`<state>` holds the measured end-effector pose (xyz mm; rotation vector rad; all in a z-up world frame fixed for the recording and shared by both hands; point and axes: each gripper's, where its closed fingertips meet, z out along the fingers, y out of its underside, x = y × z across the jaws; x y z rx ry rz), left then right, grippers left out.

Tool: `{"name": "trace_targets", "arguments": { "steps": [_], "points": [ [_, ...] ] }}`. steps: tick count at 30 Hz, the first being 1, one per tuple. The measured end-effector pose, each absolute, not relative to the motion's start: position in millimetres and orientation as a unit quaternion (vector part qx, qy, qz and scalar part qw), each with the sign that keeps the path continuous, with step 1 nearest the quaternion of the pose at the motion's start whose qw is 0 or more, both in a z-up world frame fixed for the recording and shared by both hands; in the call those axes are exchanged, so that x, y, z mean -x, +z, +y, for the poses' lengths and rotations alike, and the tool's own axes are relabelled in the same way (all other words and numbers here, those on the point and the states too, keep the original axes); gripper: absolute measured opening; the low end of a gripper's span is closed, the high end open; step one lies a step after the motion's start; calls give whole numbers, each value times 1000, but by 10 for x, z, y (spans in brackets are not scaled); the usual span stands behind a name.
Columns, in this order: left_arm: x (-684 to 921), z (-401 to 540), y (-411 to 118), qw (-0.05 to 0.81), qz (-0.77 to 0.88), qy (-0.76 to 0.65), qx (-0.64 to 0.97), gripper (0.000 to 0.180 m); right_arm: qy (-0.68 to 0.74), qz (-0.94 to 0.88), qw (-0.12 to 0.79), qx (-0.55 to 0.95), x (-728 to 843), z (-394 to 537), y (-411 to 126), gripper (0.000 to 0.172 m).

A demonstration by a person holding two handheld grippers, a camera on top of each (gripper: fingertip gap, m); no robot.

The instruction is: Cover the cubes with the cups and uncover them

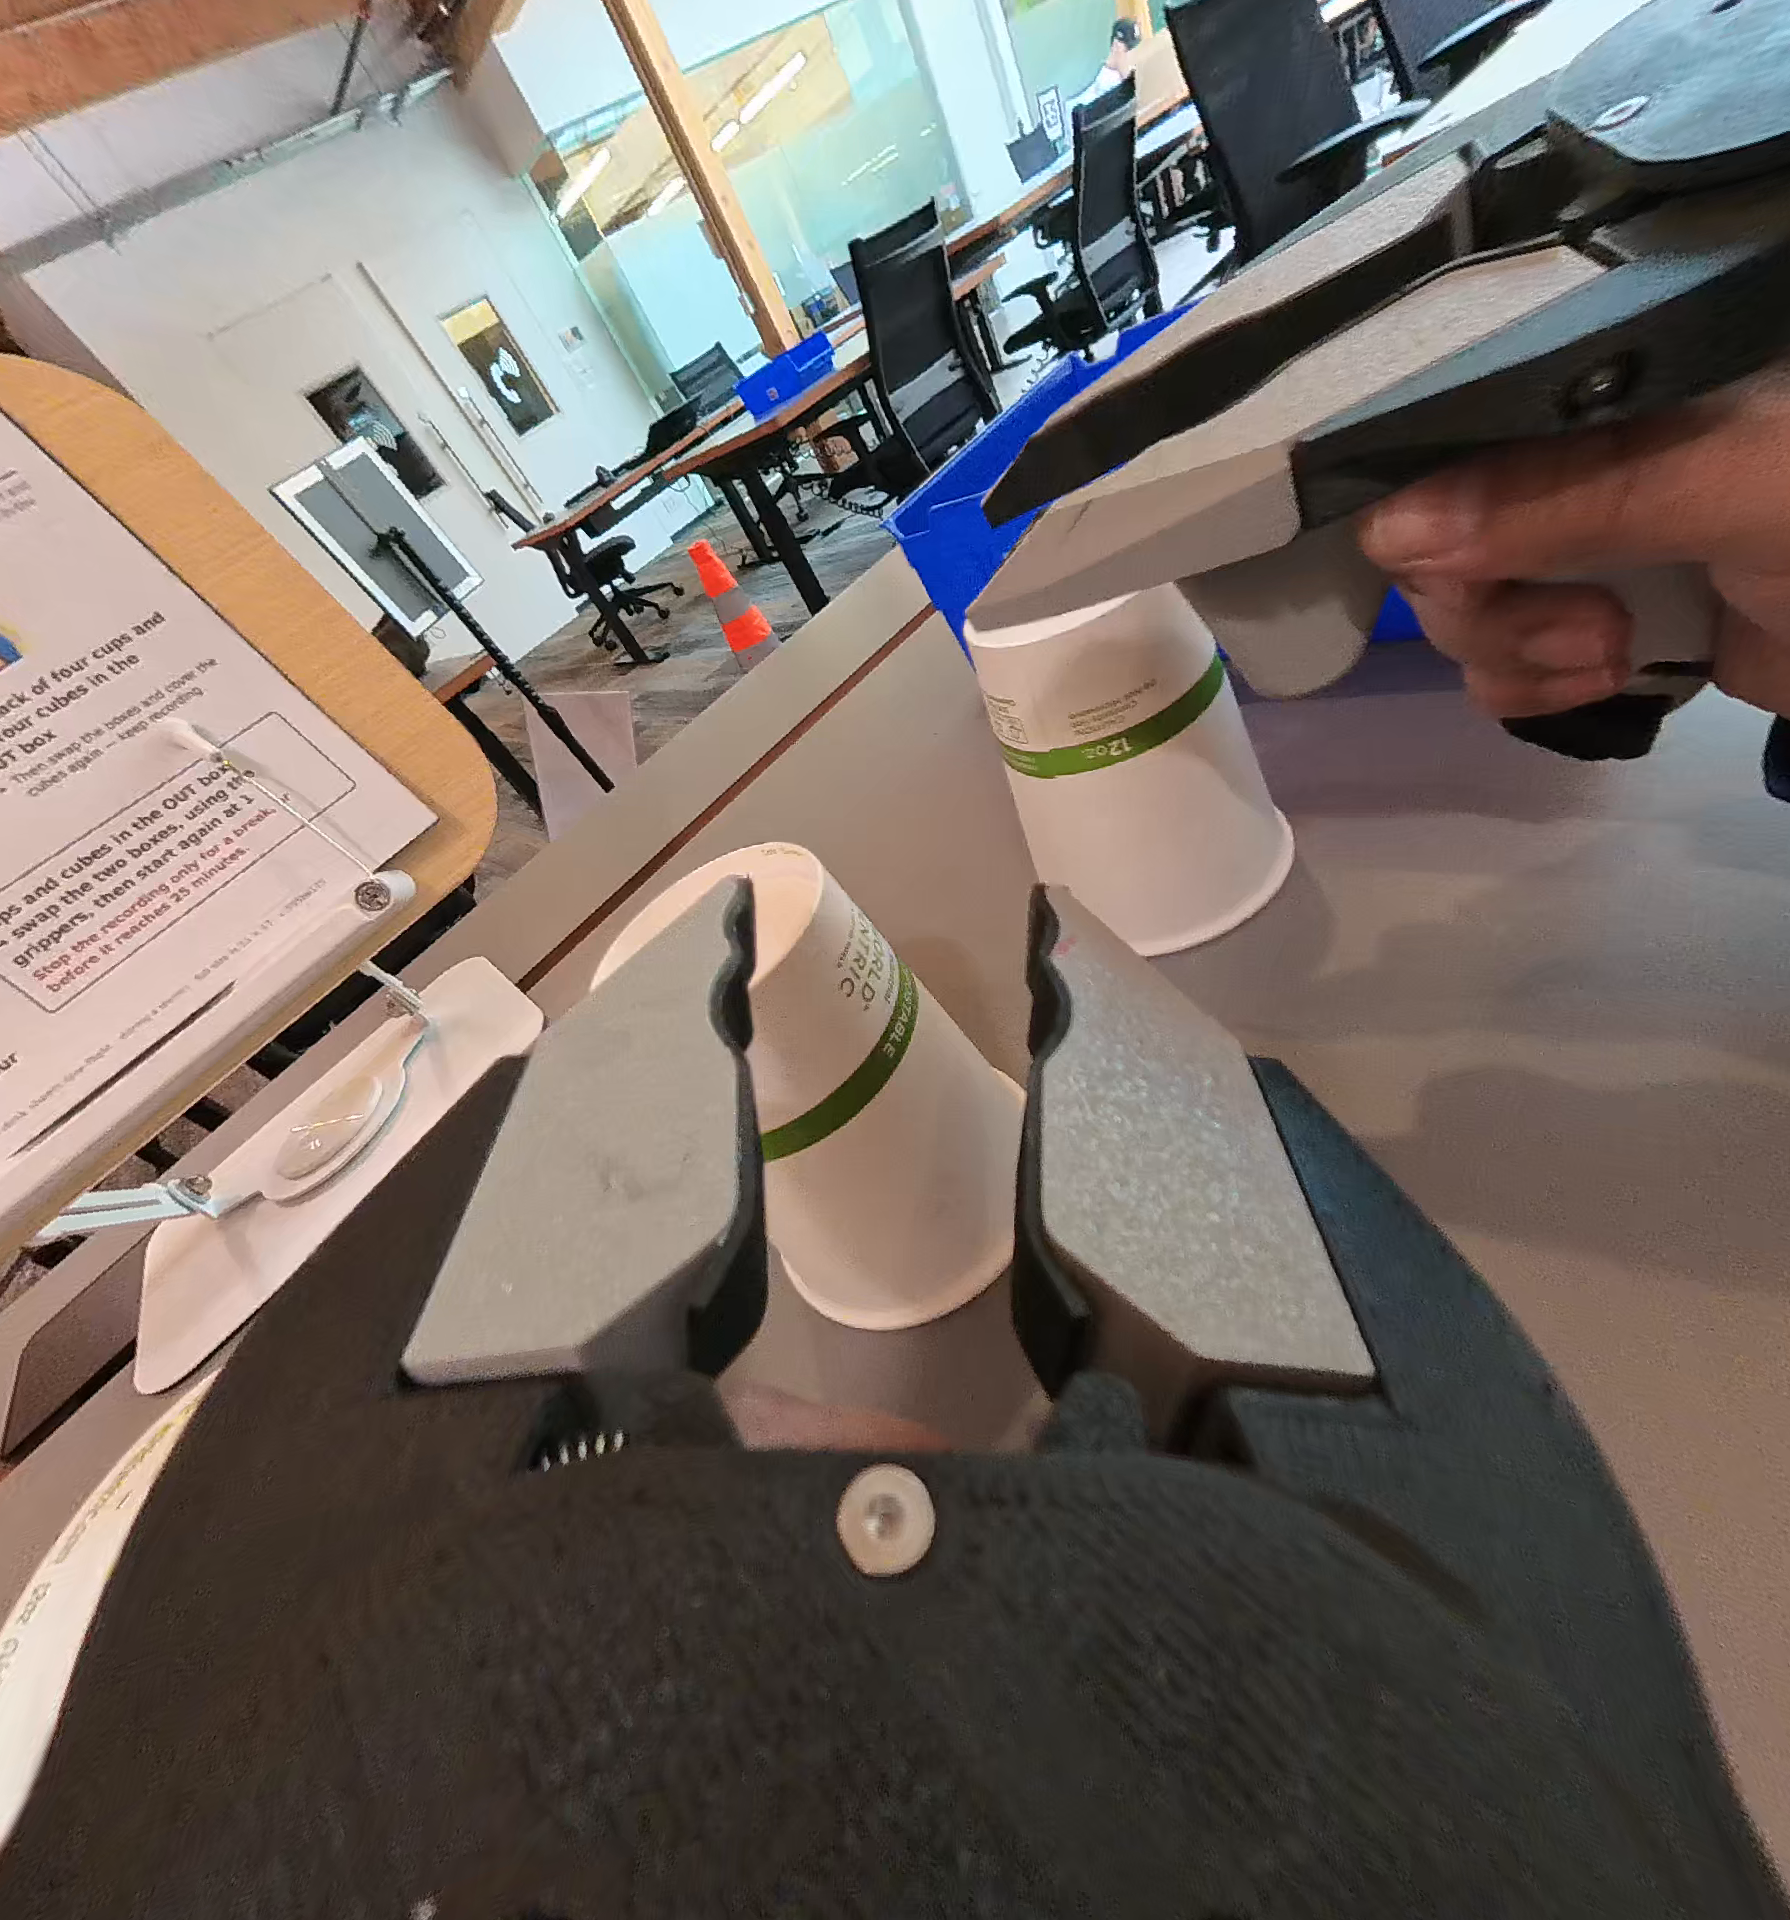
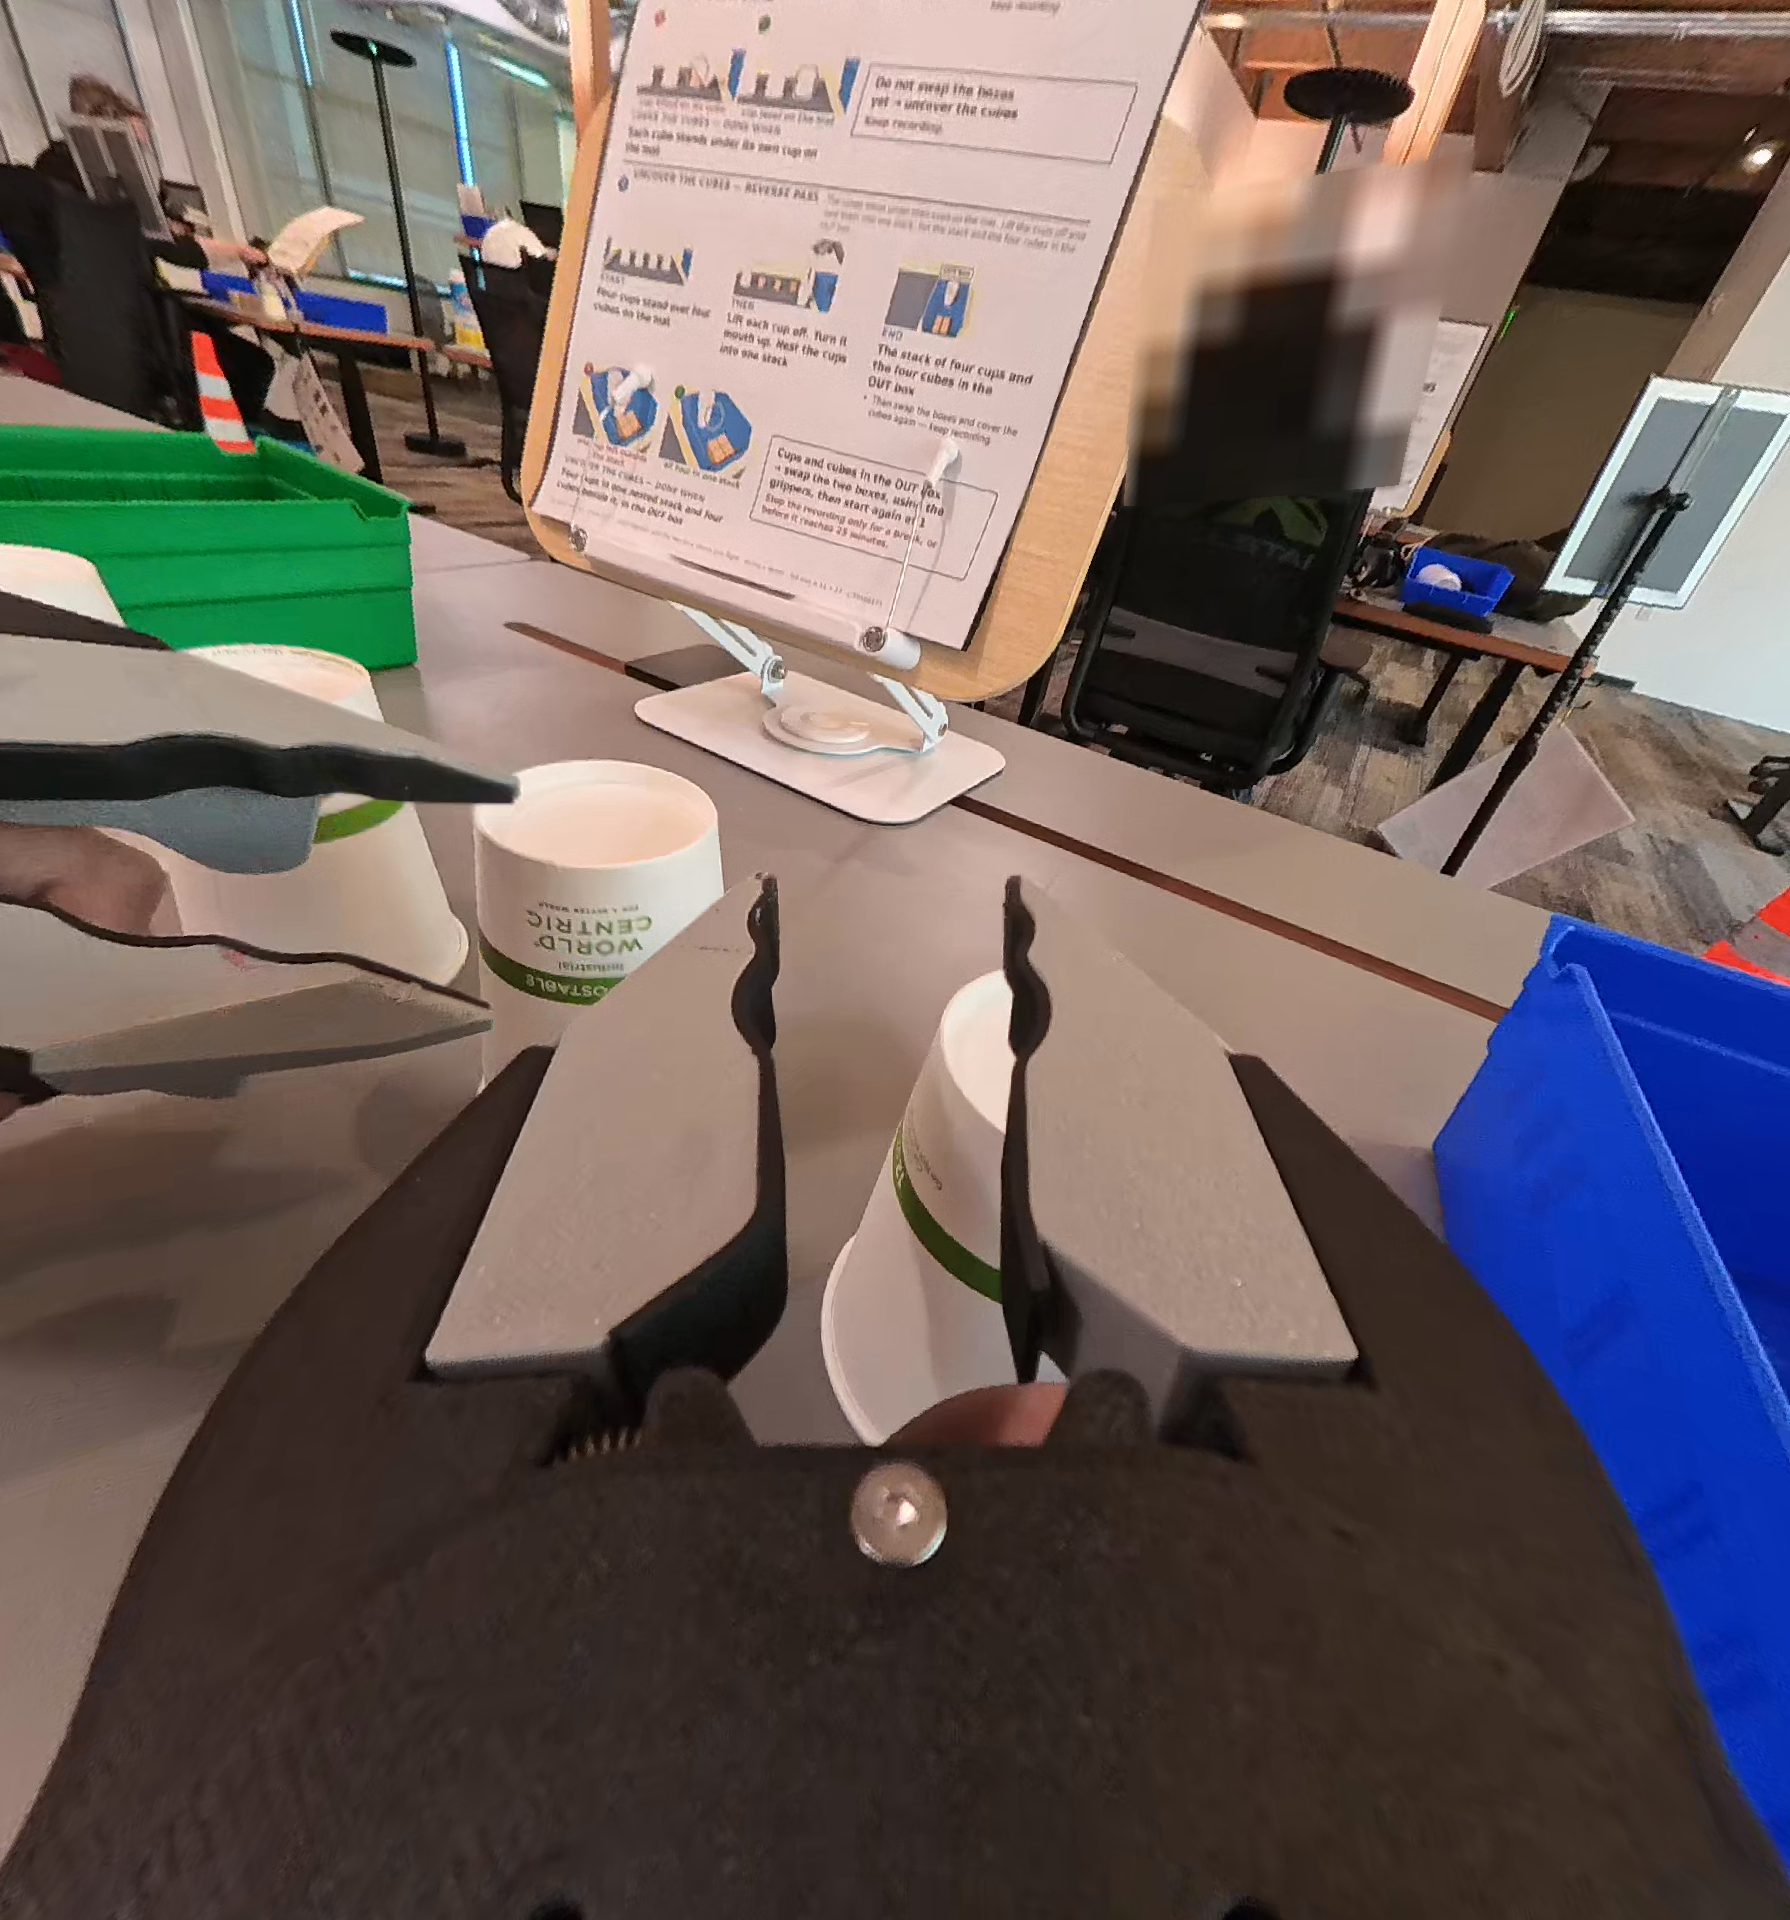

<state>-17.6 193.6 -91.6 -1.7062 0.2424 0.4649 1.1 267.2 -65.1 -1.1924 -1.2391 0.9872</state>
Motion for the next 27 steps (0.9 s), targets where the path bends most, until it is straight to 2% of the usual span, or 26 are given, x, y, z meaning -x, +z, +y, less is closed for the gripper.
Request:
{"name": "trace_targets", "arguments": {
  "steps": [3,6,13,16,21,24,27],
  "points": [
    [154,1937,-906,629,103,197,745,52,445,-514,547,488,-40,2620,-558,41],
    [128,1945,-922,629,103,187,748,53,472,-511,528,487,-63,2619,-534,51],
    [137,1946,-920,635,81,141,755,60,449,-514,554,478,-186,2817,-536,55],
    [173,1924,-859,642,75,149,748,59,464,-522,561,444,-269,2794,-450,34],
    [263,1894,-793,645,68,181,739,54,455,-561,524,451,-235,2850,-329,46],
    [281,1893,-798,642,66,185,741,53,426,-621,473,456,-94,2813,-446,43],
    [296,1898,-829,636,67,191,745,53,416,-626,479,453,32,2845,-485,43]
  ]
}}
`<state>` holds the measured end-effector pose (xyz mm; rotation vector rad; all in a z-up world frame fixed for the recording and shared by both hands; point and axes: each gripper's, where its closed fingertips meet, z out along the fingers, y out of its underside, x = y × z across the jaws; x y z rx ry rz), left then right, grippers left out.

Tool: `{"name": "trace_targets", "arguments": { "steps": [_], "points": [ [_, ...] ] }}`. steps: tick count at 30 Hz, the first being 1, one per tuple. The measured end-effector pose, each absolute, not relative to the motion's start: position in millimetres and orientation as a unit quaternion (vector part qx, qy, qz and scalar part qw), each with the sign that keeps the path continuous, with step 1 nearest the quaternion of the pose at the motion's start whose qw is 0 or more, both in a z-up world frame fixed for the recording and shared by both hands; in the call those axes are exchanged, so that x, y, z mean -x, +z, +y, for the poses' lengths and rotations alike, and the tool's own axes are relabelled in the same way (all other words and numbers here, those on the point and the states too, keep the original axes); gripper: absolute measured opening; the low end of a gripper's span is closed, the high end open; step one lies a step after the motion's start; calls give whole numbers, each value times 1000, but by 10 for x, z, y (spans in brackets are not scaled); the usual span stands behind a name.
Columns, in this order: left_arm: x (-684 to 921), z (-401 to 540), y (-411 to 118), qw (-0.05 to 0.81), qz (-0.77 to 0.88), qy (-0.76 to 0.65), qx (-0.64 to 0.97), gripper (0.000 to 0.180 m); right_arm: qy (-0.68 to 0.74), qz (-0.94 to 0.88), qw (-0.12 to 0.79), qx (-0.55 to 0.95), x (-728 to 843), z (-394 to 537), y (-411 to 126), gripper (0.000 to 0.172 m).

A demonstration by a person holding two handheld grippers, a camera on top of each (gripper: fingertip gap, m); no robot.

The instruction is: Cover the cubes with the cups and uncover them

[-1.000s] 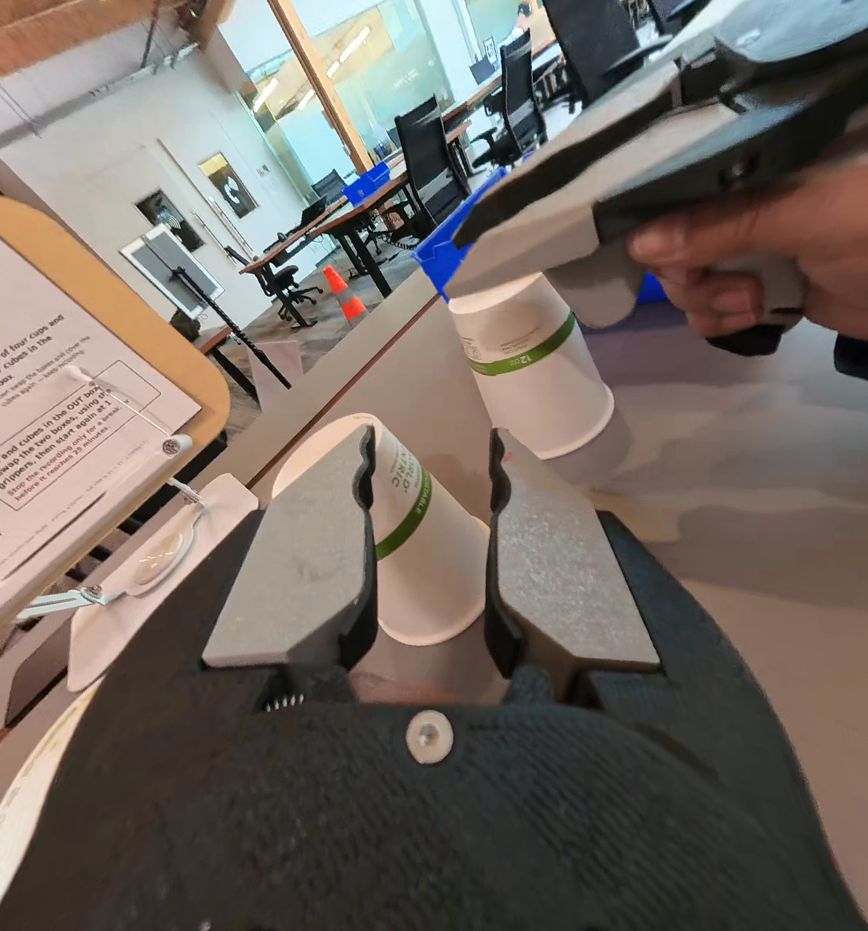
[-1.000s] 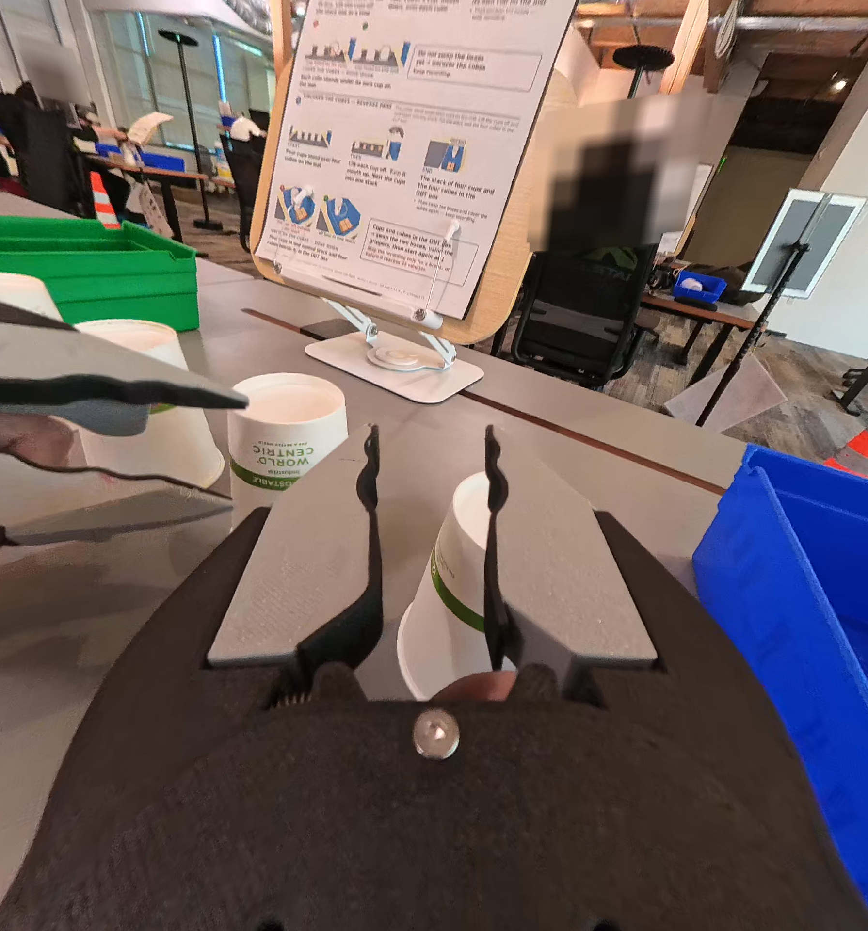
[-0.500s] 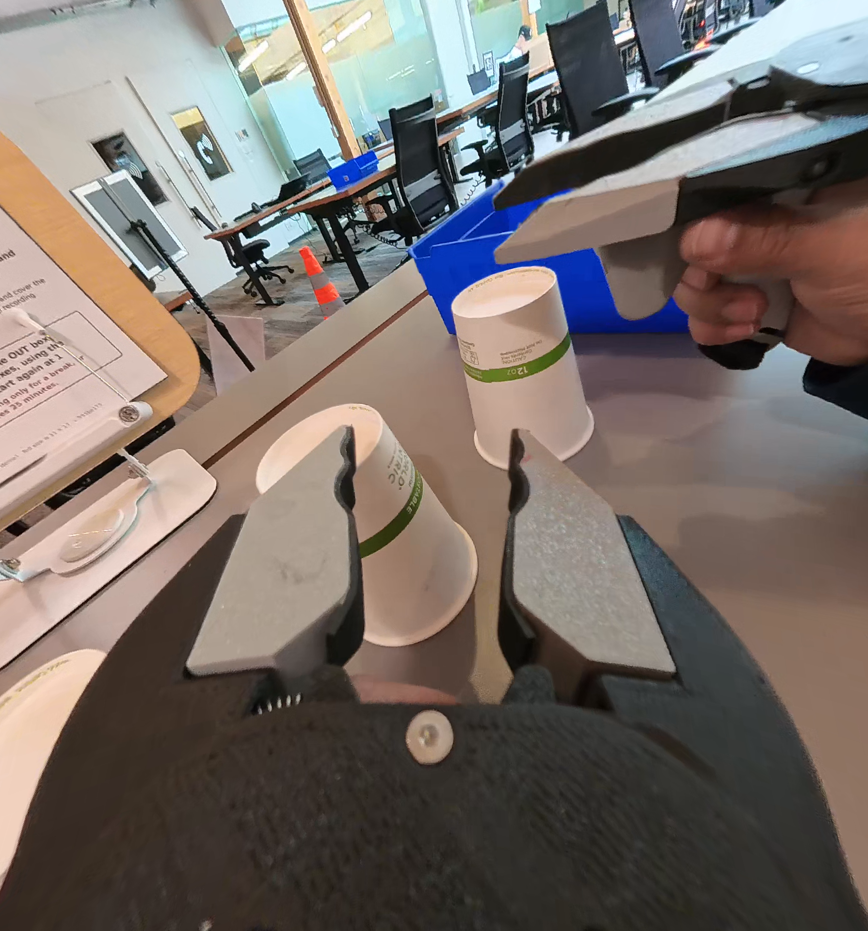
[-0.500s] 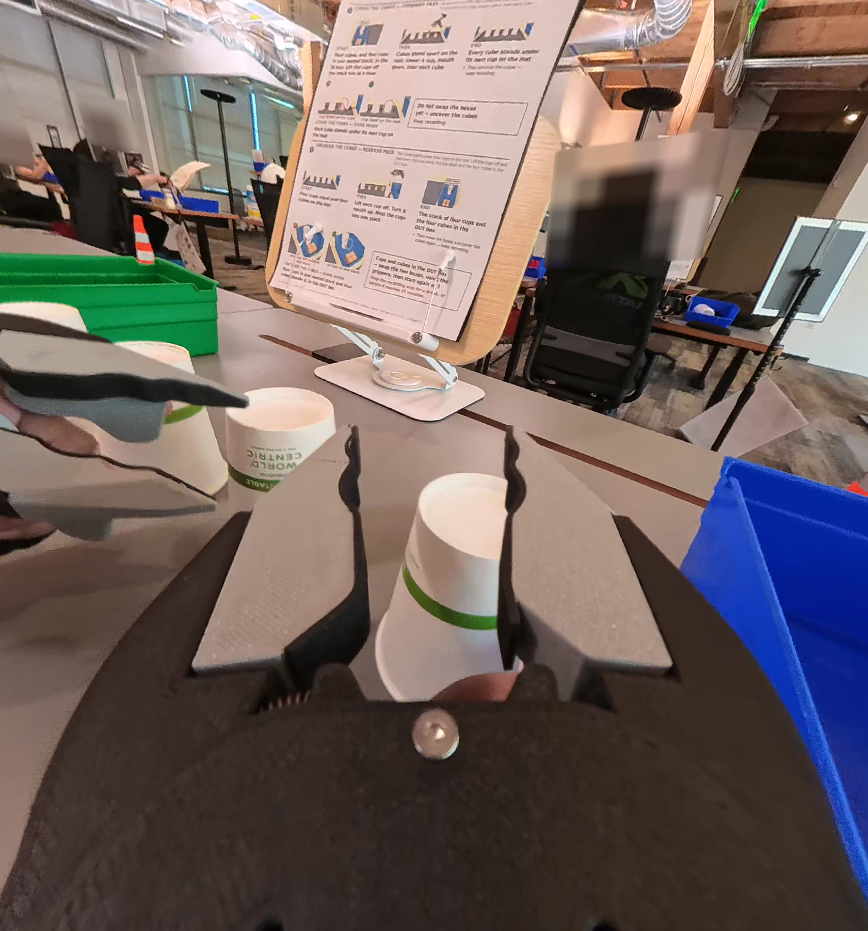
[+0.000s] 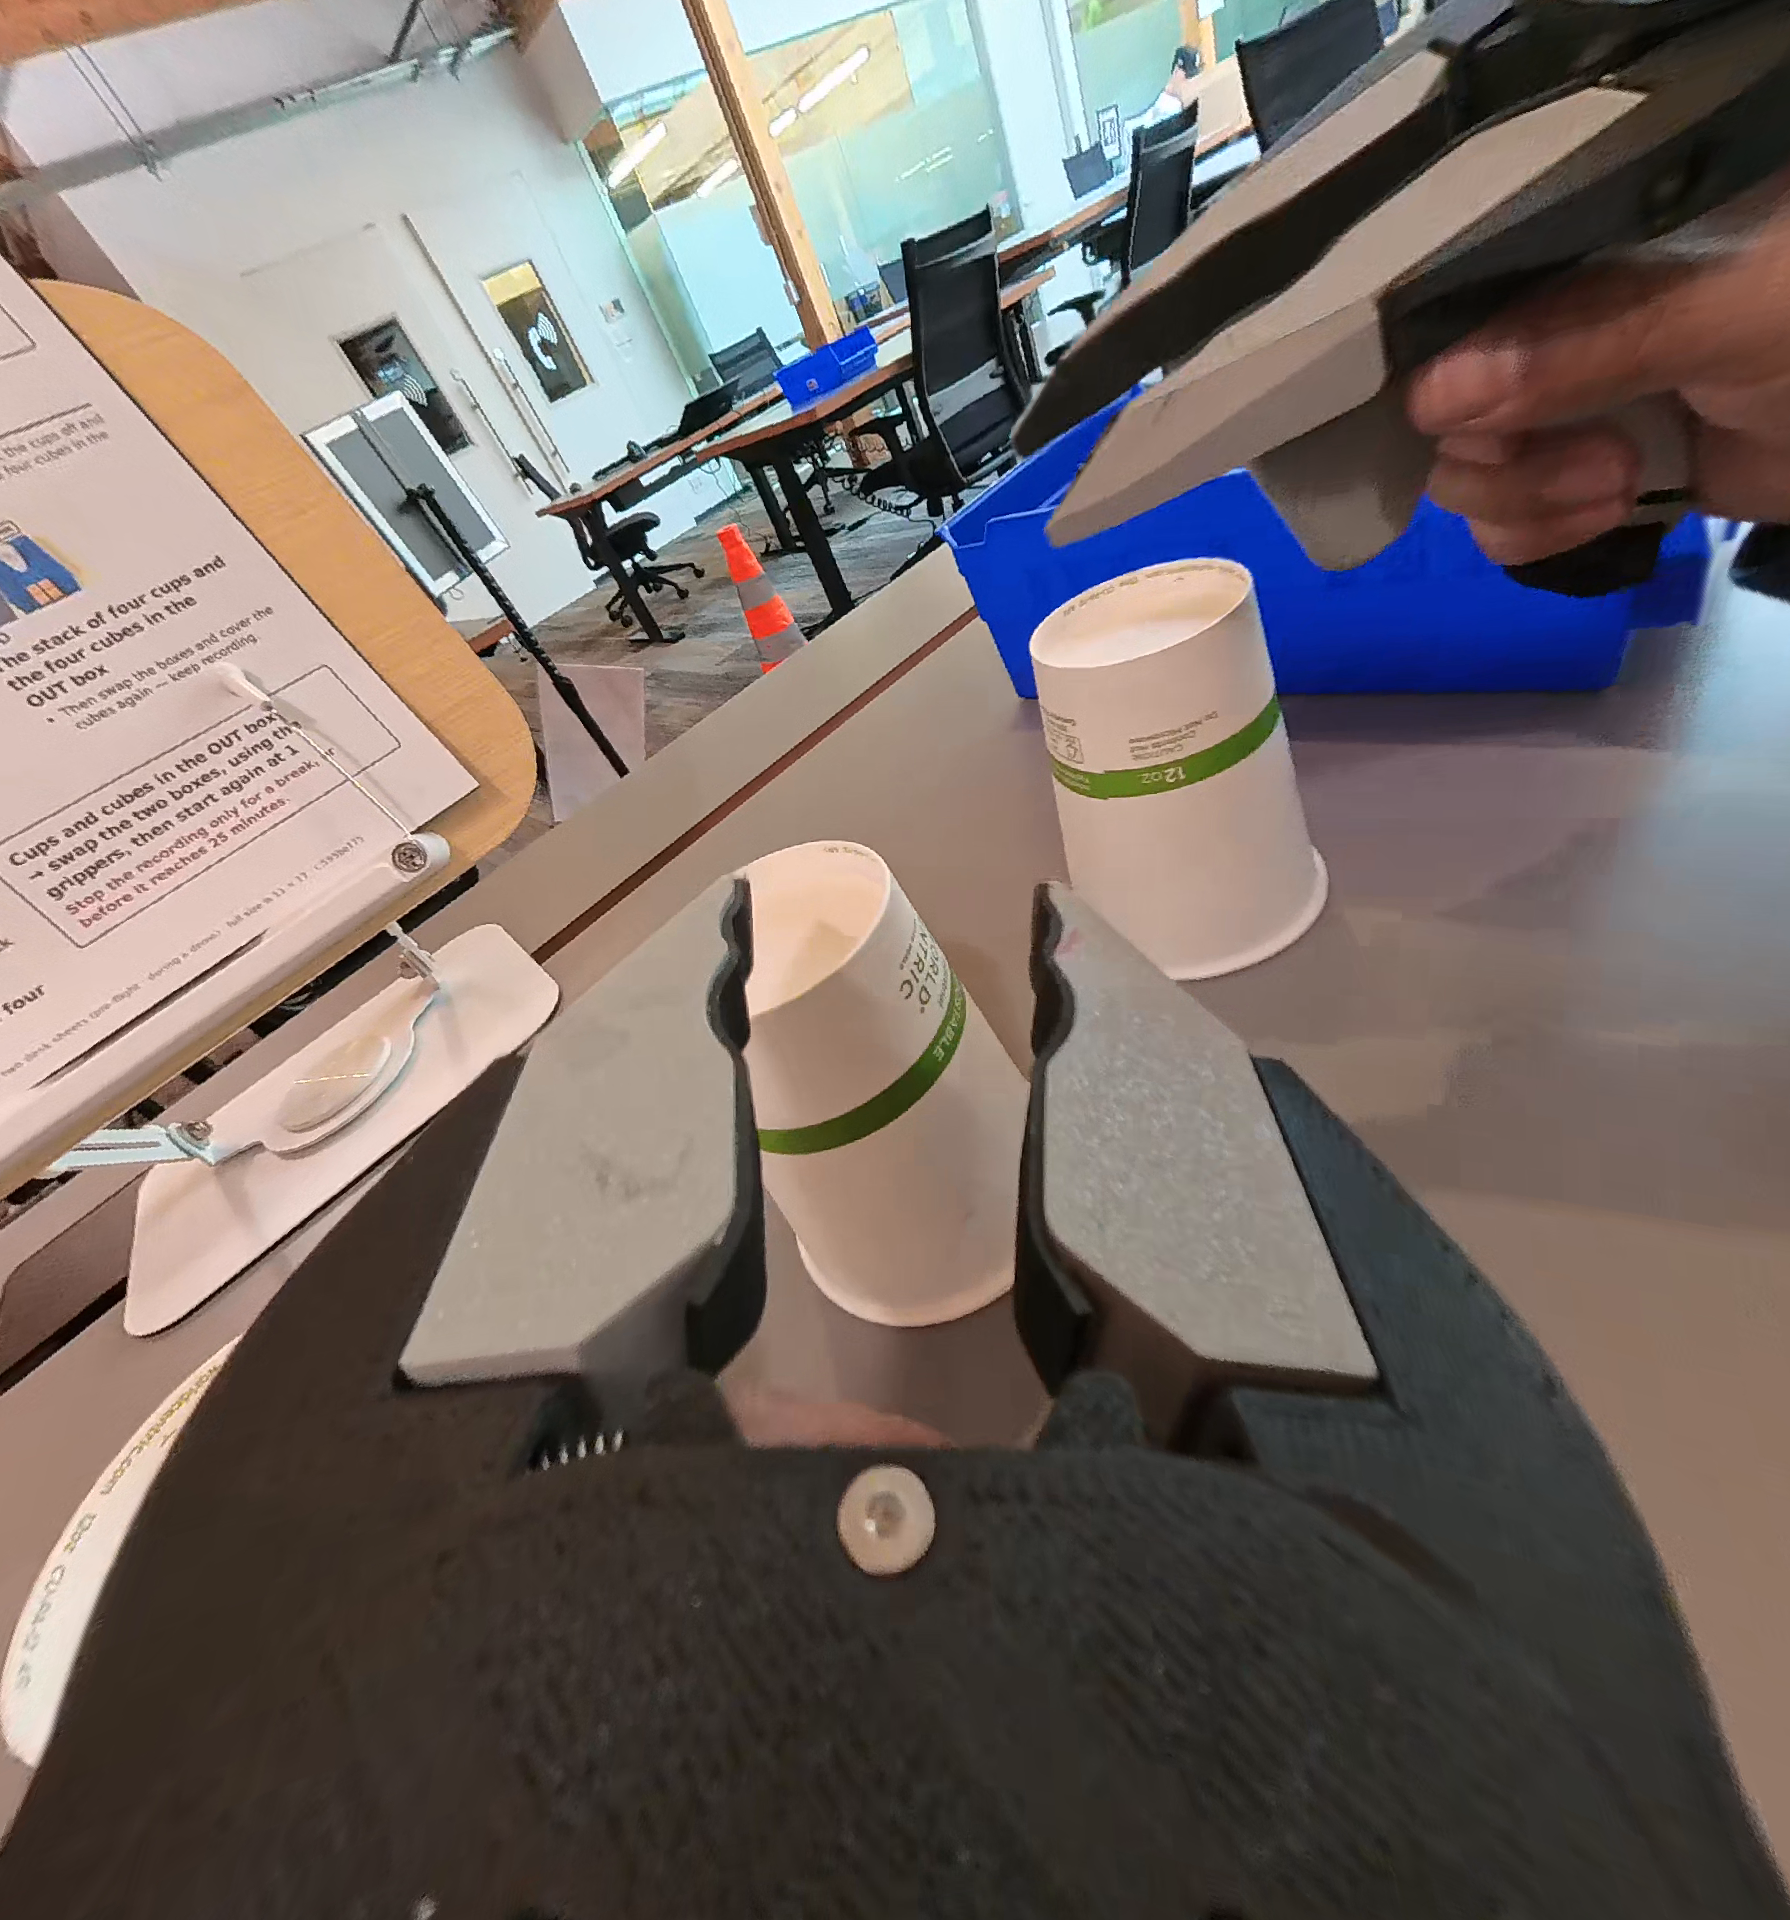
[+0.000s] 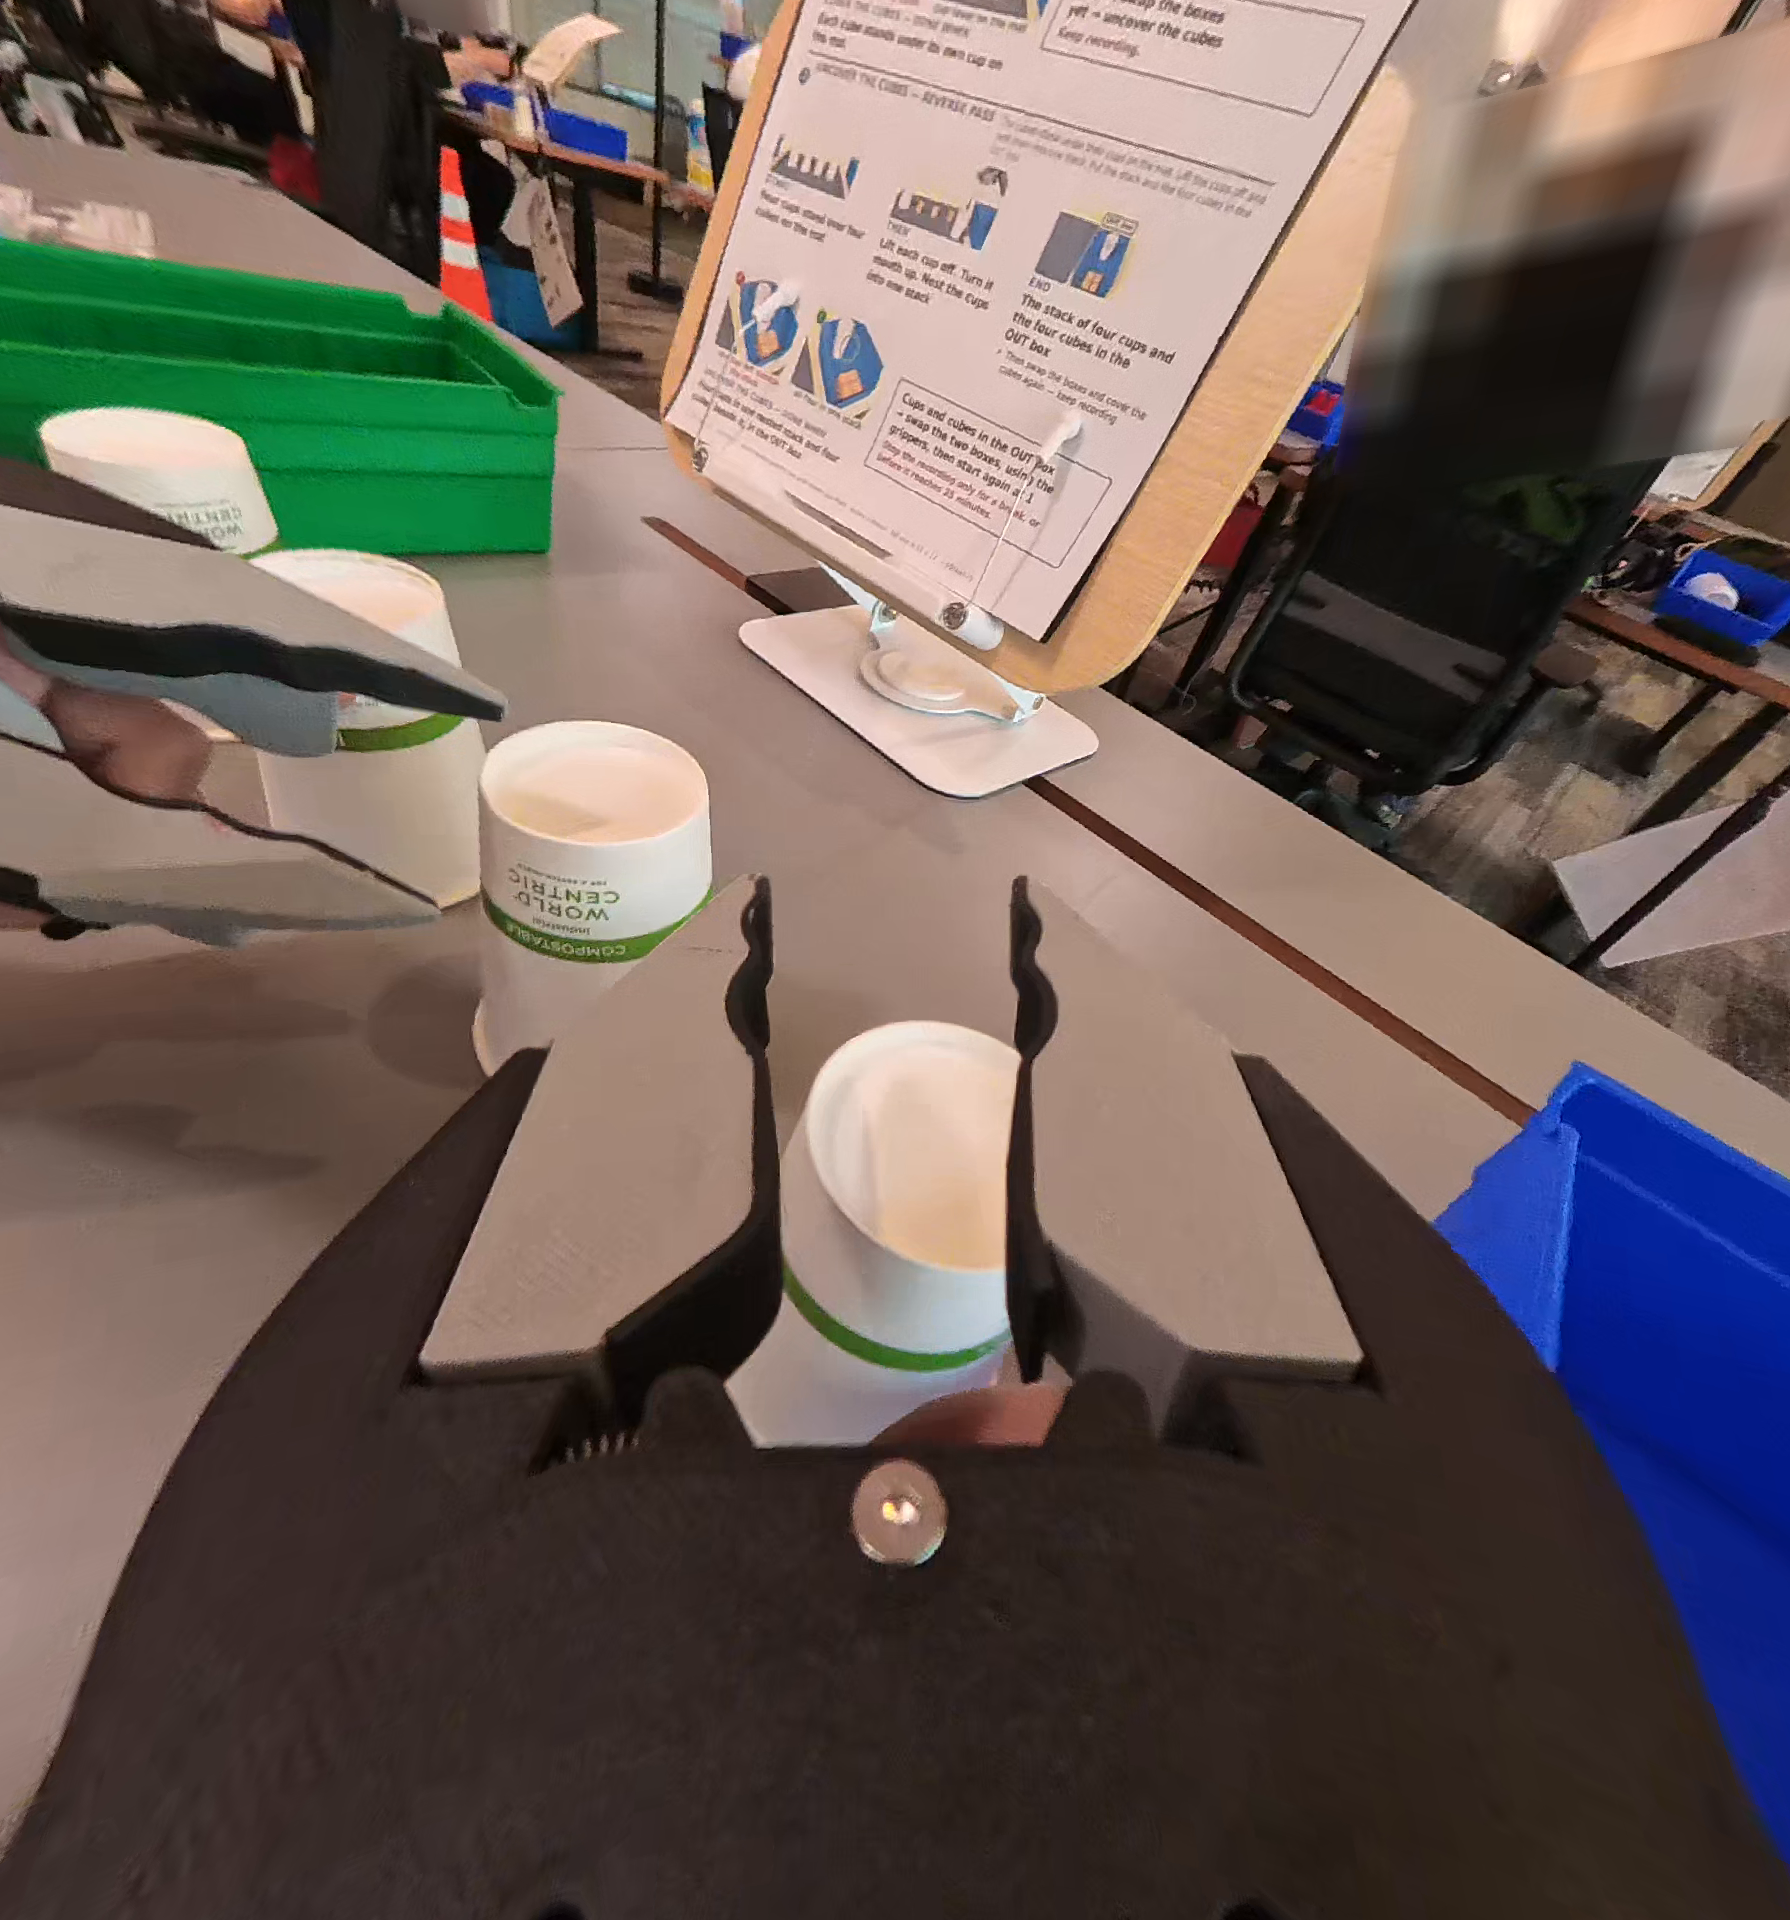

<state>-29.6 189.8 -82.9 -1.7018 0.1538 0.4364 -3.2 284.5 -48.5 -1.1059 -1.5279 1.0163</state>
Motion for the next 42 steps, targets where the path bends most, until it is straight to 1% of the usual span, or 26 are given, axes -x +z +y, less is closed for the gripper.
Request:
{"name": "trace_targets", "arguments": {
  "steps": [2,4,6,8,12,16,18,19,20,25,26,27,28,35,42],
  "points": [
    [301,1903,-855,630,68,193,749,53,433,-616,470,460,70,2820,-559,43],
    [308,1907,-876,627,63,188,754,53,418,-620,467,472,66,2824,-678,48],
    [289,1905,-862,629,60,182,753,53,373,-611,510,476,39,2924,-690,51],
    [266,1905,-848,631,62,183,751,53,345,-603,545,470,17,2970,-669,51],
    [228,1919,-871,625,73,195,752,53,322,-628,531,469,39,2915,-784,51],
    [227,1932,-900,620,75,202,755,53,278,-648,537,462,32,2947,-873,44],
    [242,1937,-917,618,73,202,756,53,275,-656,525,468,43,2949,-945,34],
    [251,1941,-932,616,72,203,758,53,272,-661,517,471,50,2954,-990,33],
    [258,1945,-948,614,72,204,759,53,269,-663,514,473,56,2965,-1021,35],
    [268,1952,-986,608,75,208,763,53,272,-660,514,476,66,2976,-1025,33],
    [269,1951,-983,608,75,209,763,53,275,-659,515,474,68,2968,-1014,27],
    [273,1948,-981,608,74,209,762,53,280,-660,517,467,67,2943,-995,8],
    [278,1946,-977,608,73,210,762,53,287,-660,519,461,64,2917,-971,2],
    [298,1942,-989,605,70,212,765,52,299,-658,511,464,67,2905,-959,1],
    [271,1950,-1009,602,76,210,767,52,360,-603,548,454,-50,2936,-596,1]
  ]
}}
